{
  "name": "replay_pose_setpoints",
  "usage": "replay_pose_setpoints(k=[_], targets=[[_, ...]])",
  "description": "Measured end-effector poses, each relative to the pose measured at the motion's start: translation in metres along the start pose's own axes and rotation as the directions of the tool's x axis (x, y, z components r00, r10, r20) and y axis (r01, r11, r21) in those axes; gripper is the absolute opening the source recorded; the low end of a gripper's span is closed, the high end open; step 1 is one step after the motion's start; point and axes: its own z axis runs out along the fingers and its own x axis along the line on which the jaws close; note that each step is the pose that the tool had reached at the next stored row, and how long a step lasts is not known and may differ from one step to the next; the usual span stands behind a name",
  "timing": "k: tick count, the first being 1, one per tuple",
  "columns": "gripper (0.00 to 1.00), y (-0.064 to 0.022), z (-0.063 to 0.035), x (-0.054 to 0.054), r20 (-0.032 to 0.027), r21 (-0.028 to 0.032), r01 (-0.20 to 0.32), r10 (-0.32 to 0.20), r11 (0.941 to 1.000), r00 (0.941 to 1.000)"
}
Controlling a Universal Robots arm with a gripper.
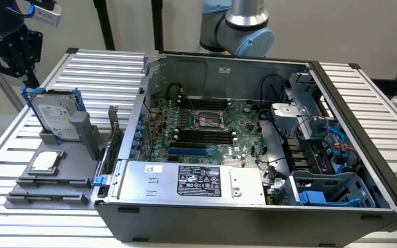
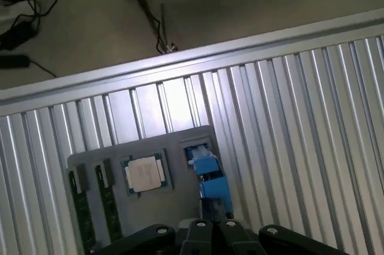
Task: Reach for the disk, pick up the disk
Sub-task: 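Pick up the disk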
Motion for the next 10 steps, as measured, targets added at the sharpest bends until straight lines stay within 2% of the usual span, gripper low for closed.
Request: replay_pose_setpoints(k=[5, 10], targets=[[0.11, 0.0000, 0.0000, 0.0000, -0.0009, -0.0004, 0.089, -0.089, 0.9960, 0.9960], [0.11, 0.0001, 0.0000, -0.0004, -0.0014, -0.0007, 0.167, -0.167, 0.9859, 0.9859]])
